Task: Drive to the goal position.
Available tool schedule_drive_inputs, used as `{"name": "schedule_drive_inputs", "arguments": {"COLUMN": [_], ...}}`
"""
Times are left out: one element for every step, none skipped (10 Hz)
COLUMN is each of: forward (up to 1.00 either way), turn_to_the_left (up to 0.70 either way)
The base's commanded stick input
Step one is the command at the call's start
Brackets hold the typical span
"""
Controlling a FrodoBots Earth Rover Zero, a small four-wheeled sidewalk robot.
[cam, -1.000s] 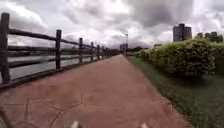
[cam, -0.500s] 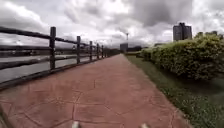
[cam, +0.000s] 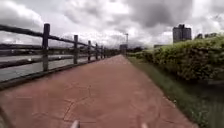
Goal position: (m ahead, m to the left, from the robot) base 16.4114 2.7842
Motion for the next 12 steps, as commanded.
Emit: {"name": "schedule_drive_inputs", "arguments": {"forward": [0.70,0.70,0.70,0.70,0.70,0.70,0.70,0.70,0.70,0.70,0.70,0.70], "turn_to_the_left": [0.00,0.00,0.00,0.00,0.00,0.00,0.00,0.00,0.00,0.00,0.00,0.00]}}
